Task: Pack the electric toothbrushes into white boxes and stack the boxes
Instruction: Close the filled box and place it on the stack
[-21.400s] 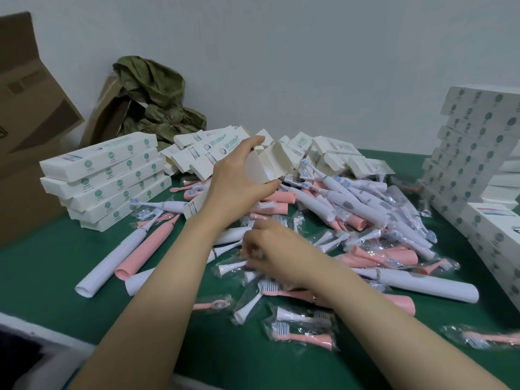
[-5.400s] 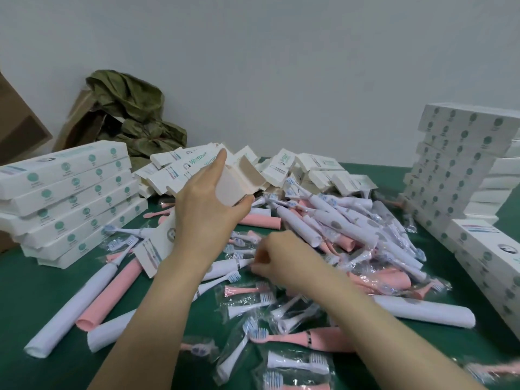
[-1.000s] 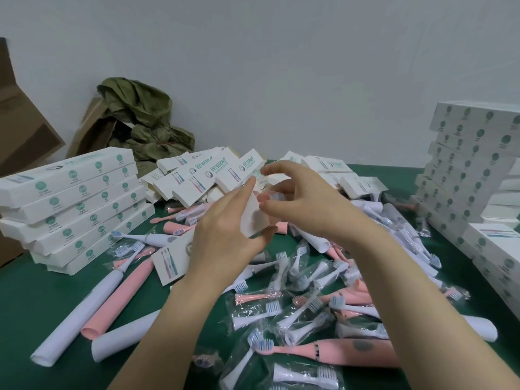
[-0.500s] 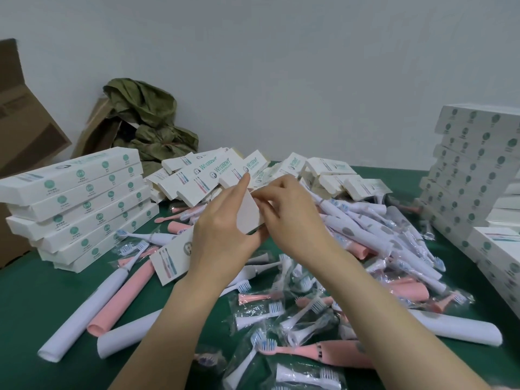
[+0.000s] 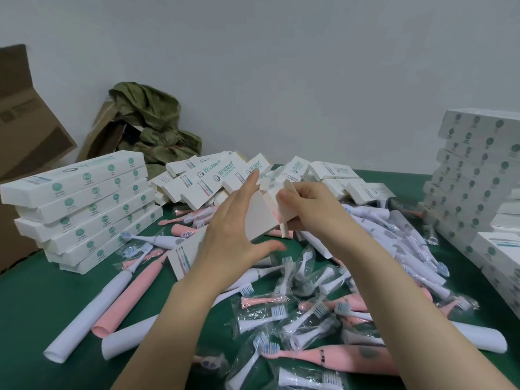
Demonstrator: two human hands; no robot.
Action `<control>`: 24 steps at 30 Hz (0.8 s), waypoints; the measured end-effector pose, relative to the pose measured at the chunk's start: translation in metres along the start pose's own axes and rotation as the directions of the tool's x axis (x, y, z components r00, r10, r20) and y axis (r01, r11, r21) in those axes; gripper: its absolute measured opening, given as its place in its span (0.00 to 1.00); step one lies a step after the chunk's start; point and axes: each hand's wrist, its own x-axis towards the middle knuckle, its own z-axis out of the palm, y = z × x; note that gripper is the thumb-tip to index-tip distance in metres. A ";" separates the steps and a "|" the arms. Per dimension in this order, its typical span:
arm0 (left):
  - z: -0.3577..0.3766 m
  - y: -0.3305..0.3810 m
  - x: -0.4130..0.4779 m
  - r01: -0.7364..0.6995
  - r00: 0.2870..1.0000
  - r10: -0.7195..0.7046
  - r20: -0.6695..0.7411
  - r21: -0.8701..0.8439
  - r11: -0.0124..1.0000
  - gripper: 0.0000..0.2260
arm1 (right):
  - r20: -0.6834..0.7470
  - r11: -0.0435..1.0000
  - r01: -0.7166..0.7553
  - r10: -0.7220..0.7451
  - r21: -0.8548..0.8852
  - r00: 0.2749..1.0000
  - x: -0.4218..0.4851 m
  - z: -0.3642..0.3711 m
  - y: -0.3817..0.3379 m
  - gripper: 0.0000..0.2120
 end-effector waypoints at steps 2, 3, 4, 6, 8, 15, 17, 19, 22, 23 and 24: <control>-0.001 0.000 0.001 -0.027 0.999 0.027 -0.032 -0.020 0.999 0.40 | 0.012 0.999 -0.016 0.016 0.046 1.000 -0.001 0.001 -0.003 0.15; 0.000 0.002 0.001 -0.045 0.995 0.040 -0.086 -0.051 0.998 0.35 | 0.012 0.998 -0.021 0.021 0.058 1.000 -0.002 0.002 -0.005 0.14; 0.001 0.005 0.001 -0.060 0.988 0.046 -0.147 -0.090 0.994 0.29 | 0.009 0.998 -0.019 0.019 0.066 1.000 -0.002 0.003 -0.006 0.14; 0.006 0.010 0.001 -0.068 0.968 0.035 -0.250 -0.126 0.990 0.20 | -0.001 0.998 0.017 -0.017 0.064 1.000 -0.002 0.007 -0.008 0.15; 0.012 0.013 0.003 -0.026 0.948 -0.002 -0.319 -0.083 0.996 0.16 | -0.012 0.996 0.073 -0.072 0.045 0.997 -0.003 0.013 -0.010 0.19; 0.024 0.018 0.015 0.024 0.920 -0.039 -0.390 -0.043 0.999 0.09 | -0.011 0.989 0.059 -0.058 0.137 0.998 -0.002 0.017 -0.004 0.17; 0.024 0.016 0.014 0.004 0.936 -0.015 -0.352 -0.034 0.999 0.10 | 0.009 0.990 0.050 -0.052 0.129 0.999 0.000 0.017 0.002 0.24; 0.023 0.017 0.014 0.029 0.947 -0.027 -0.321 0.001 1.000 0.09 | 0.012 0.995 0.049 -0.050 0.091 0.999 0.000 0.020 0.004 0.29; 0.021 0.020 0.015 0.080 0.957 -0.084 -0.277 -0.023 0.996 0.11 | -0.046 0.998 0.057 -0.056 0.036 0.997 -0.001 0.024 0.005 0.26; 0.021 0.018 0.014 0.092 0.967 -0.097 -0.235 -0.030 0.995 0.16 | -0.079 0.997 0.062 -0.057 0.055 0.995 -0.001 0.024 0.005 0.21; 0.019 0.015 0.013 0.102 0.979 -0.098 -0.178 0.013 0.995 0.23 | -0.117 0.994 0.067 -0.056 0.088 0.992 0.000 0.023 0.005 0.16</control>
